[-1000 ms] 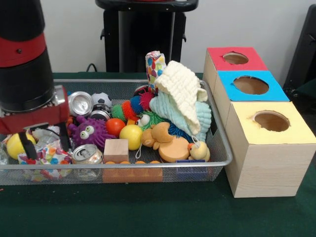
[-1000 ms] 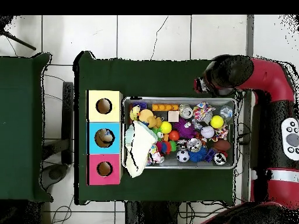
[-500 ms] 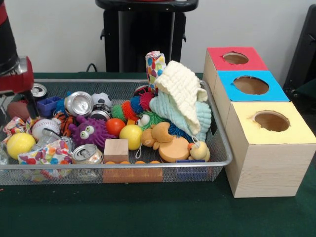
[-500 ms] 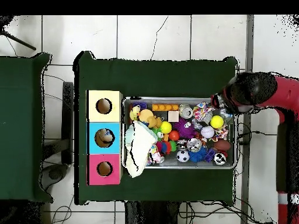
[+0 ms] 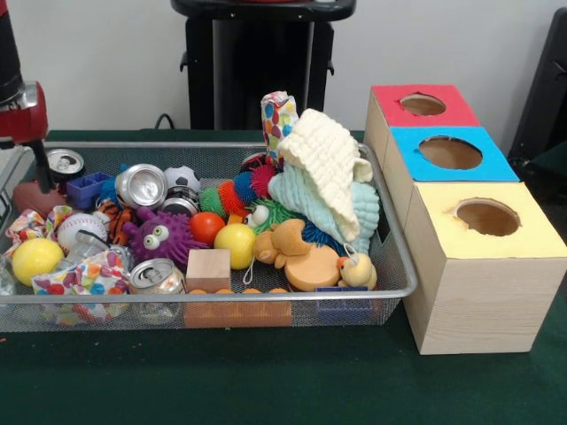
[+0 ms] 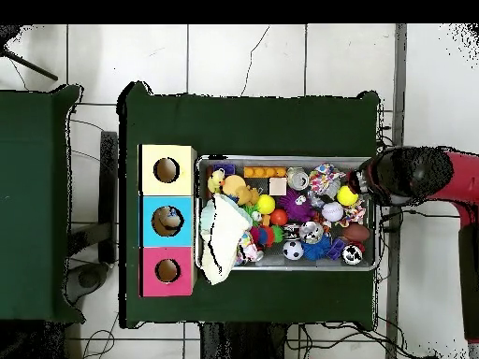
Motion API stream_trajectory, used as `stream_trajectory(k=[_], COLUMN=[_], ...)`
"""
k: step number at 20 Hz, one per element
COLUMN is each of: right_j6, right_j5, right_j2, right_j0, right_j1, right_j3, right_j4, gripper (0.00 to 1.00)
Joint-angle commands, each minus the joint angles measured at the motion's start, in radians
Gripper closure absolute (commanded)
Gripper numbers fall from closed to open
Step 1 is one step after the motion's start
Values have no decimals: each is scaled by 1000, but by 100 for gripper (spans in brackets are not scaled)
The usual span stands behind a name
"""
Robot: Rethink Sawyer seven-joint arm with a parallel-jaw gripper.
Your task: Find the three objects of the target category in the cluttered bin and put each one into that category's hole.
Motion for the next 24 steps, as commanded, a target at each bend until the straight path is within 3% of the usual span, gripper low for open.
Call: stream_trajectory(k=[1,14,24], right_j6=[-45,-26,-49], right_j5=[-106,-163,-205], right_j2=[-45,-55,-55], right_j0=[6,10,12], right_j1=[-2,22,112], right_j3=[184,195,149], right_j4=[5,18,10], gripper=[0,0,0])
